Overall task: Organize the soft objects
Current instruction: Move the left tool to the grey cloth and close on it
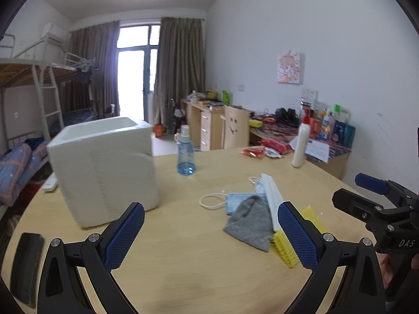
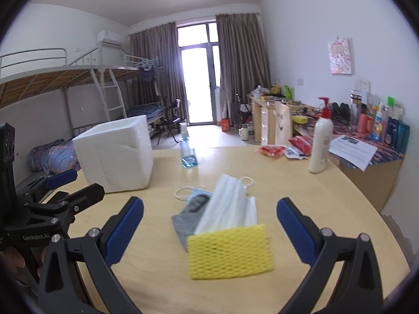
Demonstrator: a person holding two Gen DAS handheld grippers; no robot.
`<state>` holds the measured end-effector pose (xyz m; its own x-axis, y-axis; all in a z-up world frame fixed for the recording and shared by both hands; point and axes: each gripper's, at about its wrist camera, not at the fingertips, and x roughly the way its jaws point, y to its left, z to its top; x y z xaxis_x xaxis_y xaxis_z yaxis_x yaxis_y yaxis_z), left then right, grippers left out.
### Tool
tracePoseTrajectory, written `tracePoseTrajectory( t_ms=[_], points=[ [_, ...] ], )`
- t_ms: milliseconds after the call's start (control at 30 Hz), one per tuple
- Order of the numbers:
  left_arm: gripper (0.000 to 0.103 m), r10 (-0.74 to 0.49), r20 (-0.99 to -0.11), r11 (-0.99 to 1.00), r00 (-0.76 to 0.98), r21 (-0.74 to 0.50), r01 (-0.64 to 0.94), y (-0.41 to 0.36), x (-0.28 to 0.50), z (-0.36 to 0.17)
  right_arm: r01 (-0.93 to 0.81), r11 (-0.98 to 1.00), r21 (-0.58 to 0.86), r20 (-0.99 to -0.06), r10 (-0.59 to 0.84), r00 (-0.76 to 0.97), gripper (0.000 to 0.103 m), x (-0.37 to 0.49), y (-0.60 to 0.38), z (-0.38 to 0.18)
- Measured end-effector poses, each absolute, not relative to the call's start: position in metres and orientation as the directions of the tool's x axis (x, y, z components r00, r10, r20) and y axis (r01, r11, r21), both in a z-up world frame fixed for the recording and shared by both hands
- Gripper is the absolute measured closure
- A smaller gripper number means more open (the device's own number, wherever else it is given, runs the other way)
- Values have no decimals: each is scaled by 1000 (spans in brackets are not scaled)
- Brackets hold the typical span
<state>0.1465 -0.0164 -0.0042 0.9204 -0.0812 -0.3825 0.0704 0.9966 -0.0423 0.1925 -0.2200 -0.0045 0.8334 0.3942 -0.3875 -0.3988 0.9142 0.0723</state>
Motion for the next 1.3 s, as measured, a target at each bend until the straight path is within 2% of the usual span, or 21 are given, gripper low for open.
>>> tracePoseTrajectory(
  t_ms=[333, 933, 1100, 1267, 1300],
  points=[
    [1, -150, -444, 988, 883, -28, 154, -46, 166, -18, -340, 937, 77, -420, 340, 842, 0, 196, -242, -14],
    [1, -205, -589, 978, 782, -84, 193, -57, 210, -48, -369, 925, 87, -499, 362, 788, 0, 213, -251, -38],
    [7, -214, -624, 975, 751, -83, 208, -59, 220, -55, -395, 915, 88, -525, 379, 762, 0, 218, -244, -45],
    [22, -201, -667, 975, 717, -69, 210, -61, 233, -65, -407, 907, 106, -530, 398, 749, 0, 222, -244, -47],
    [22, -202, -677, 975, 708, -73, 208, -61, 236, -67, -407, 907, 109, -532, 399, 747, 0, 223, -244, -48]
  ],
)
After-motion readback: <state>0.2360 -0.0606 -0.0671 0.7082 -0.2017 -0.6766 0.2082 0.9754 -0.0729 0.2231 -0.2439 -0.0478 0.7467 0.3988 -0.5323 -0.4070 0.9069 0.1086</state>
